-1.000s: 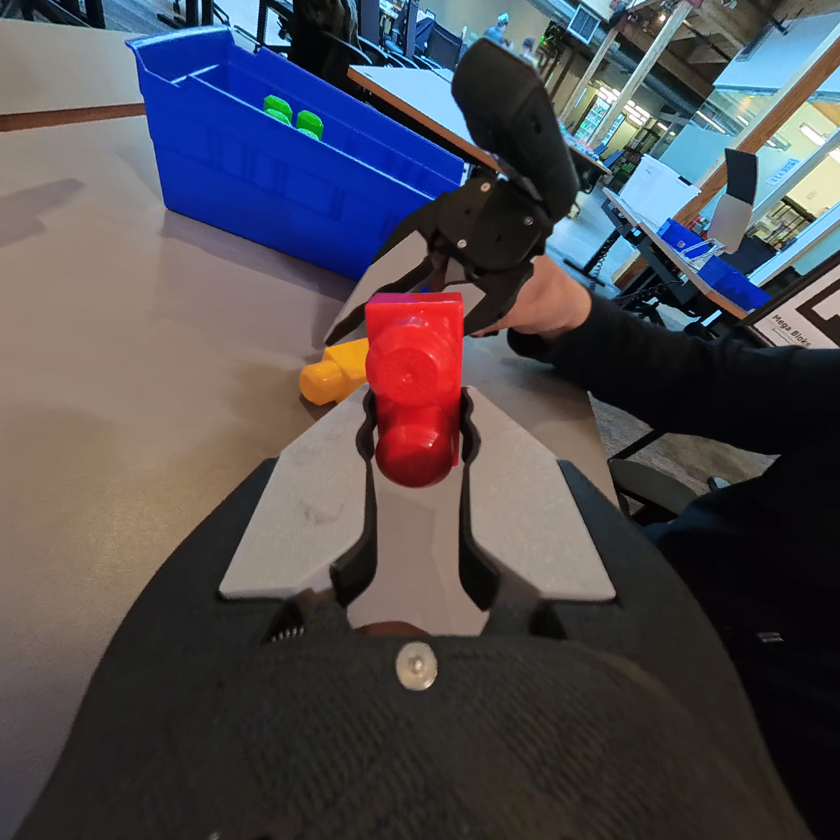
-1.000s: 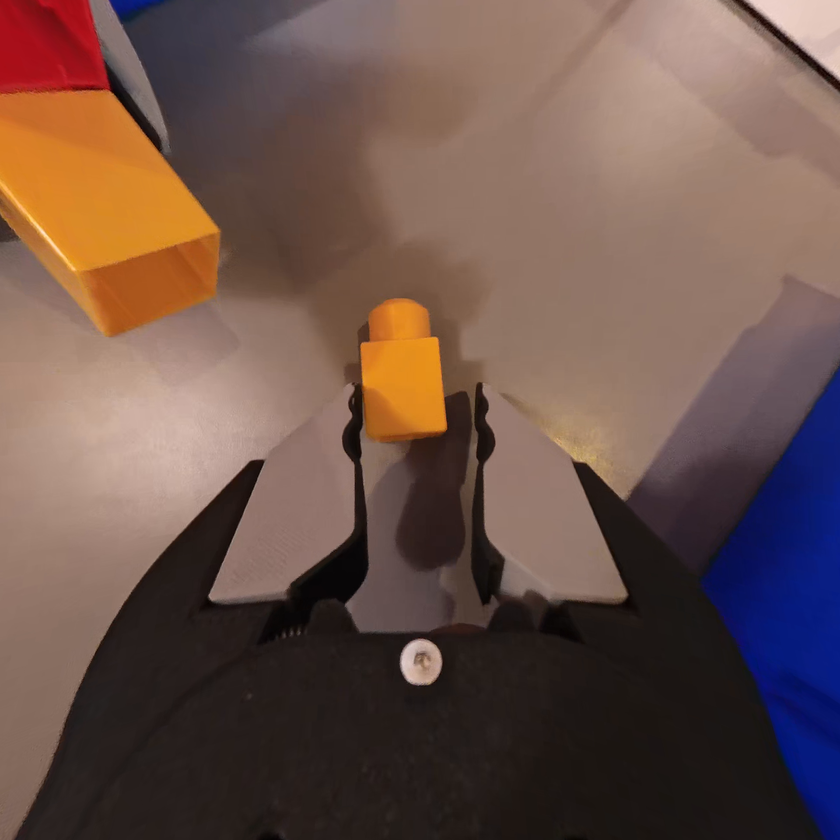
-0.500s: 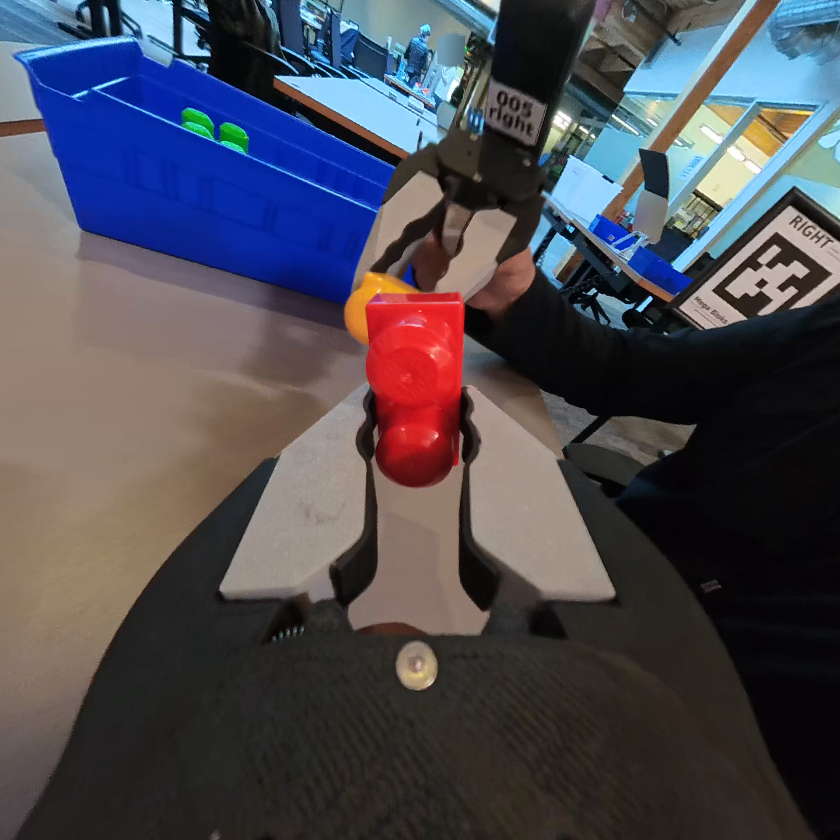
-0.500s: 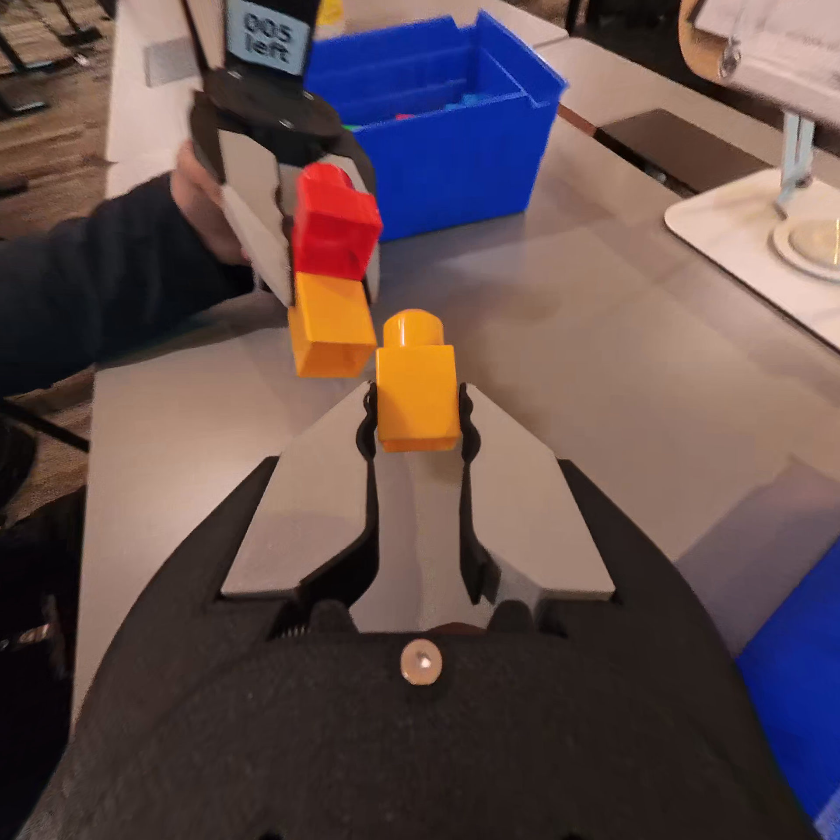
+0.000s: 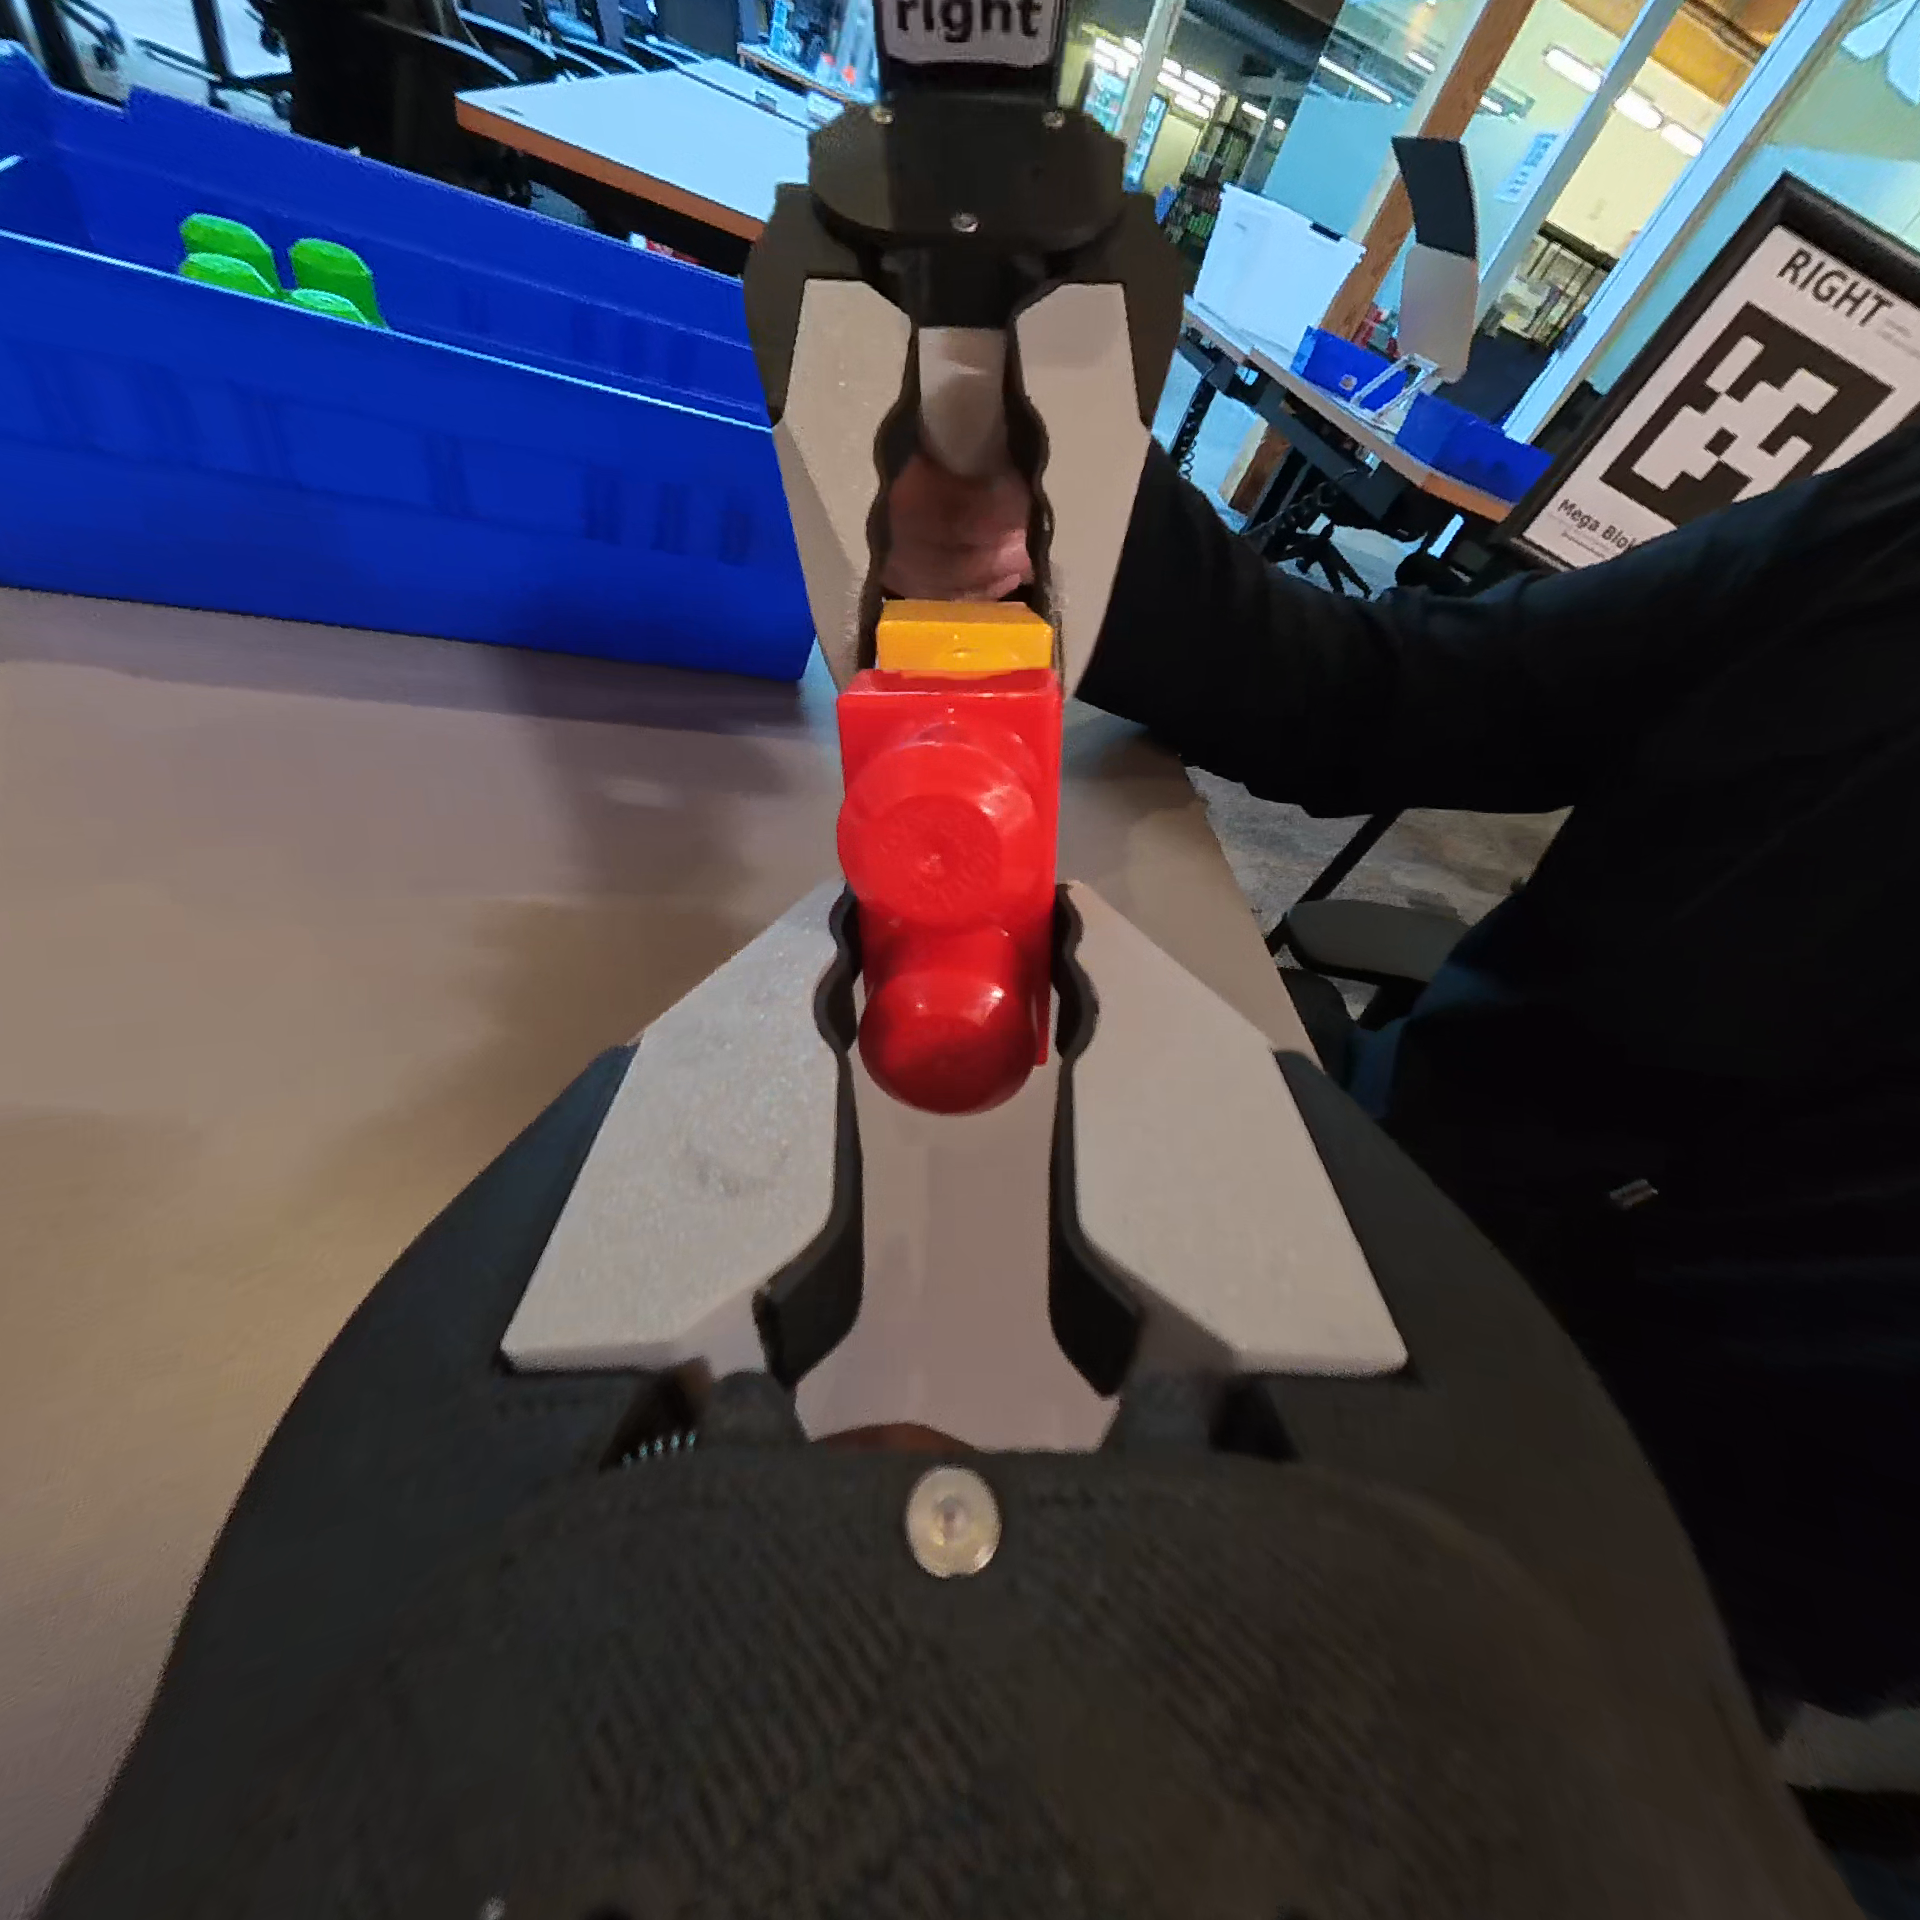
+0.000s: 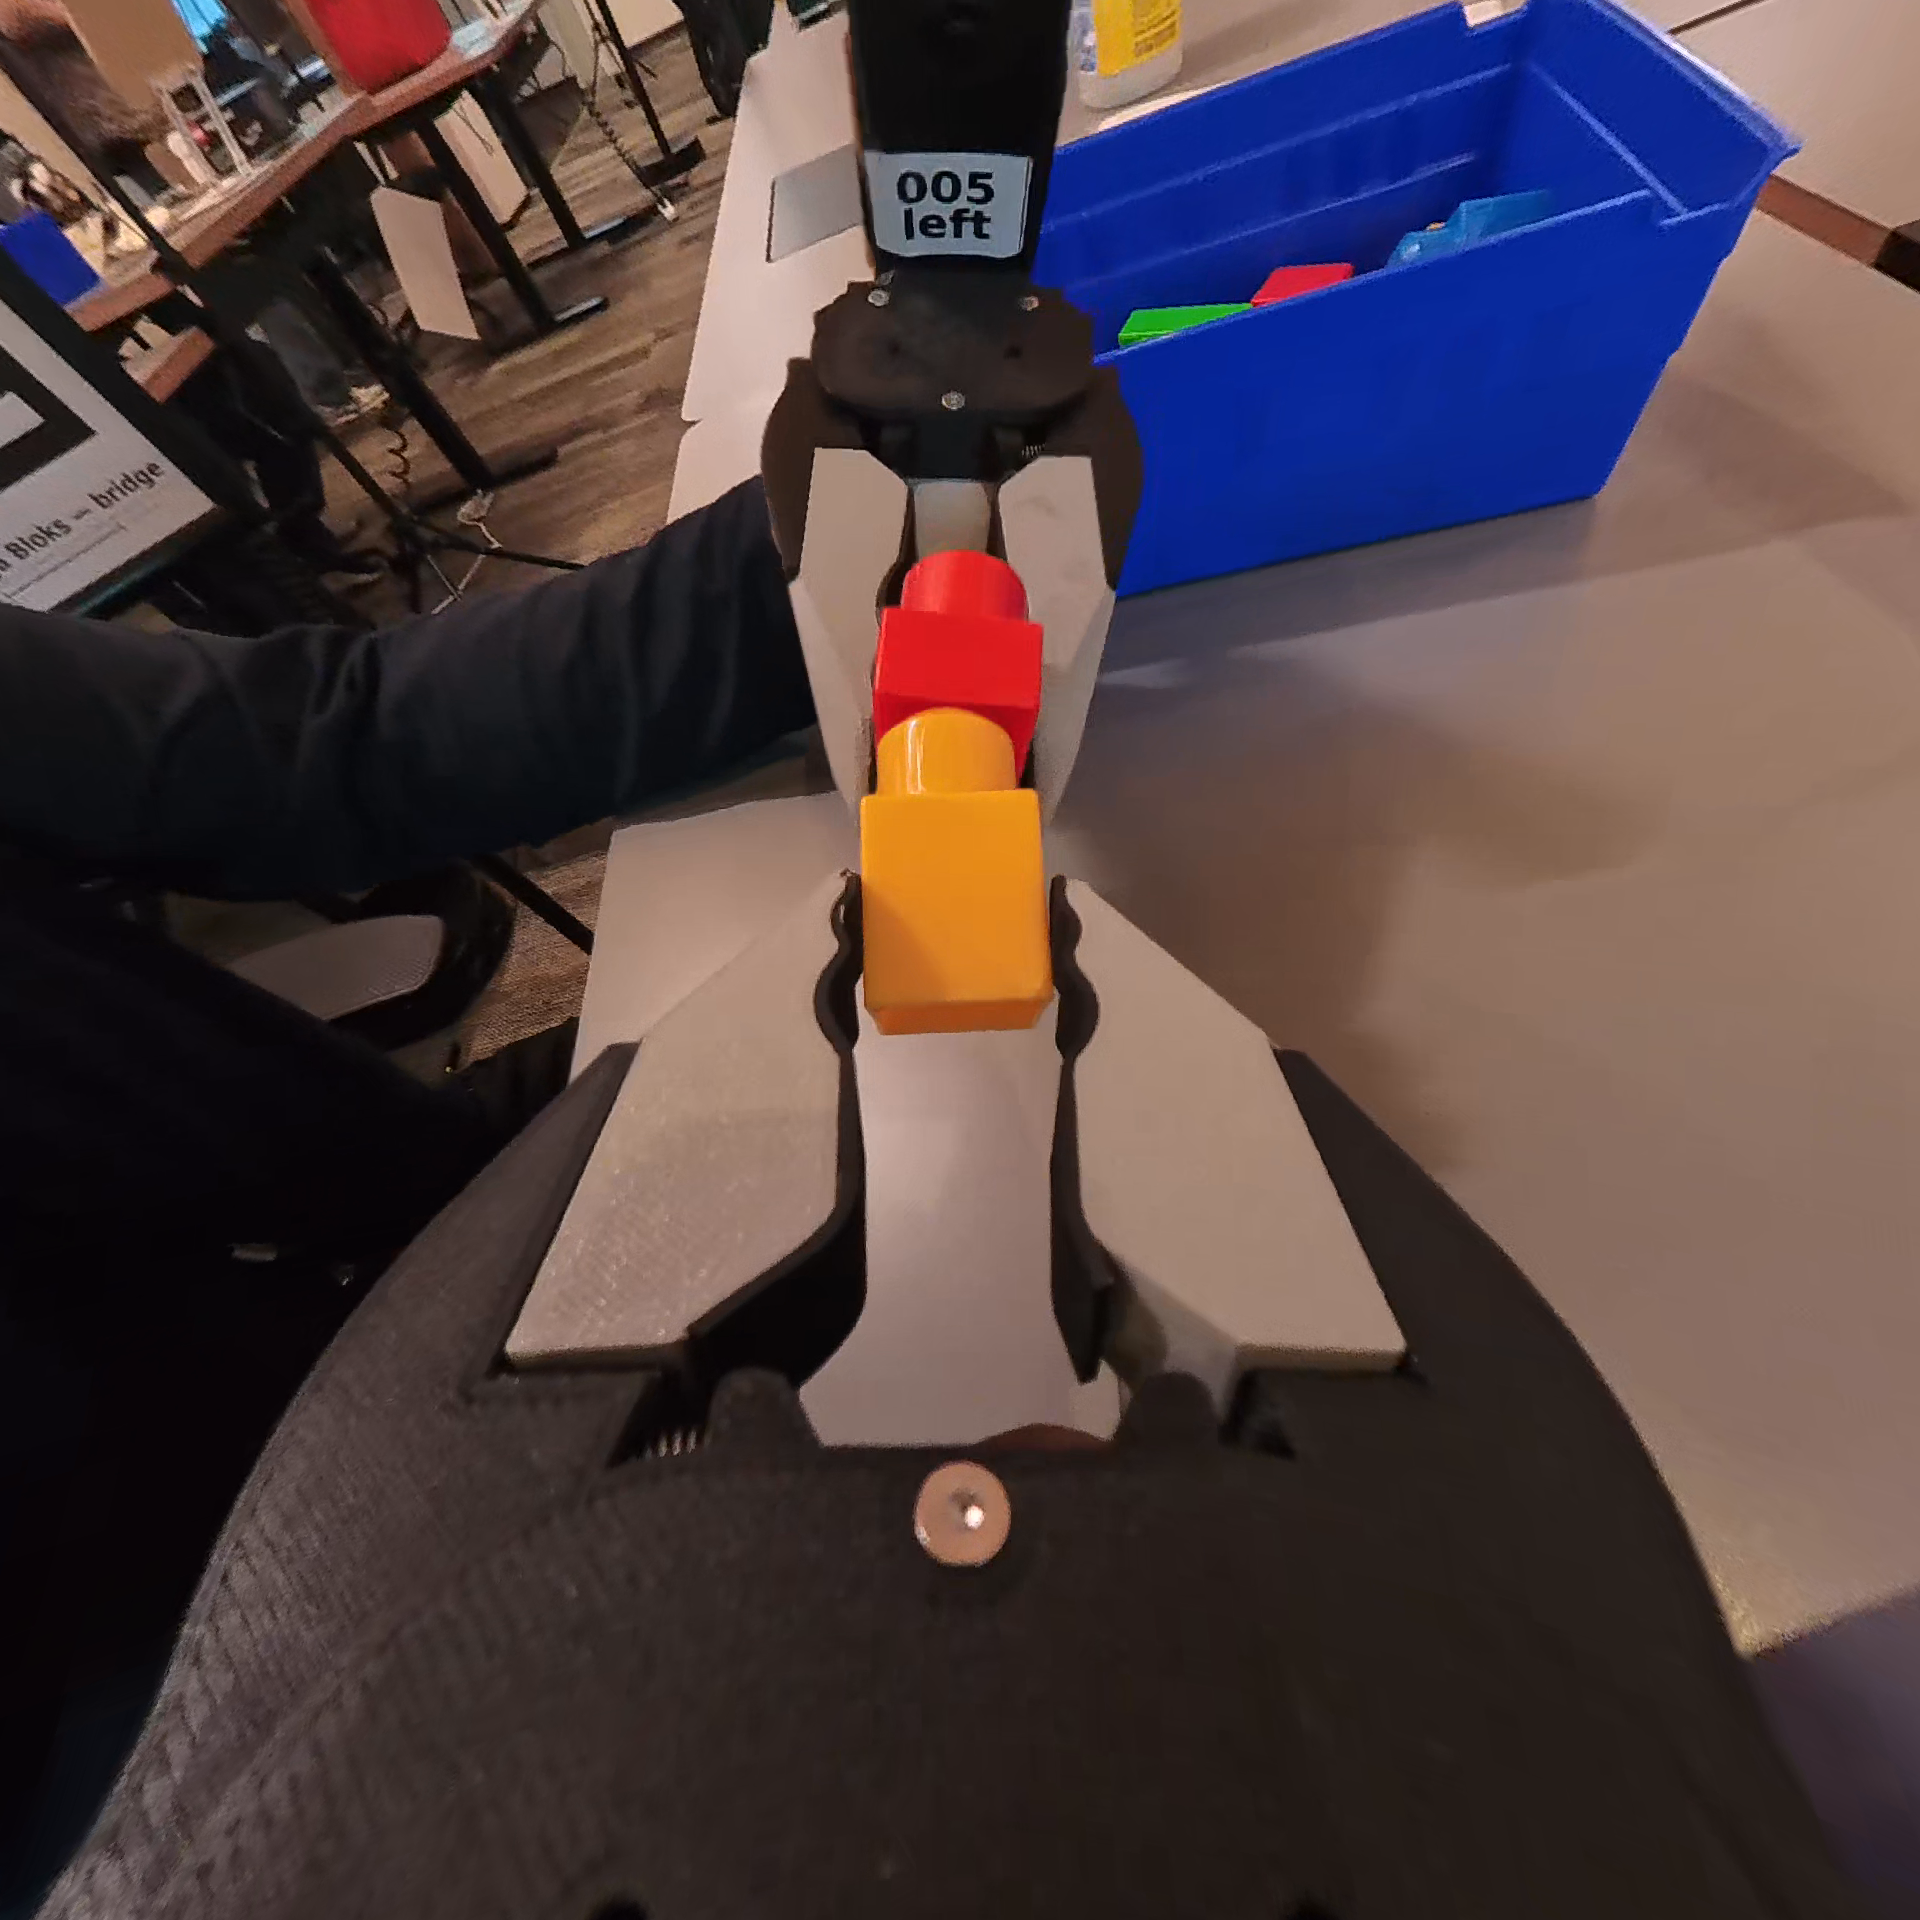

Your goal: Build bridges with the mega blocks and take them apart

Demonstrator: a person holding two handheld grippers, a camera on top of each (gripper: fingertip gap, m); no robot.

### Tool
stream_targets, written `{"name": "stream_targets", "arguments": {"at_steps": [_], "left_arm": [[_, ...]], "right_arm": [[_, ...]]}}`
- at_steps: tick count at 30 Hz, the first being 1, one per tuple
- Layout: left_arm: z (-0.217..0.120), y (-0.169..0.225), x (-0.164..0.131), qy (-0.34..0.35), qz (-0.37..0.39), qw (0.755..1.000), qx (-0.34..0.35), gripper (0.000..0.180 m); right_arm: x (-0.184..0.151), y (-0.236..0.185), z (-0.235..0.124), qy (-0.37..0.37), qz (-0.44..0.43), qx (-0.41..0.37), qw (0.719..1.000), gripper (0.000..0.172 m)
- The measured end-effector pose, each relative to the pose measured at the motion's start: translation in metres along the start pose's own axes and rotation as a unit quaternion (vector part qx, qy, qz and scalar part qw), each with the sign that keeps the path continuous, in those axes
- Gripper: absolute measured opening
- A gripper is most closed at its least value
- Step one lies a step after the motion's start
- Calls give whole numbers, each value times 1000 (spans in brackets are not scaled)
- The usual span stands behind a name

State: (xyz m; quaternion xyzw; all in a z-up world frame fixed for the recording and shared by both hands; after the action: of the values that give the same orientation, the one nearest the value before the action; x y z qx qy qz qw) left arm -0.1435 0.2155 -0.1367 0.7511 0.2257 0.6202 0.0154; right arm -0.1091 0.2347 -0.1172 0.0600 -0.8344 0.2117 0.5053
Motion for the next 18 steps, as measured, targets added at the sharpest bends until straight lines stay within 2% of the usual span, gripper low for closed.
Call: {"name": "stream_targets", "arguments": {"at_steps": [4,9,12,18], "left_arm": [[6,2,-5,-13,-4,1000,-8,34],[11,0,-12,-34,-3,999,-1,34],[12,-4,-15,-45,-1,999,11,34],[15,-6,-6,-15,-27,999,11,35]], "right_arm": [[-2,-1,7,-16,-9,-2,1000,32],[0,2,10,9,2,-1,1000,32],[-6,5,11,-1,-3,-8,1000,32],[-8,7,8,2,-5,-15,1000,32]]}}
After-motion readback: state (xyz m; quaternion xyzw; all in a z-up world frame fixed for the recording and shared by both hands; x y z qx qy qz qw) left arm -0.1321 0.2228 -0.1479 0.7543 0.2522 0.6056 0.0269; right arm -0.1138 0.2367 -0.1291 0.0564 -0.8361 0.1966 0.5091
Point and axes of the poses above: each gripper's, where its closed fingertips meet, z out along the fingers, x out of its top, y = z × x across the jaws, the point moved 1 cm from there along -z, back along the fingers, and after that the axes turned 2 degrees about x, right-handed, at the moved point
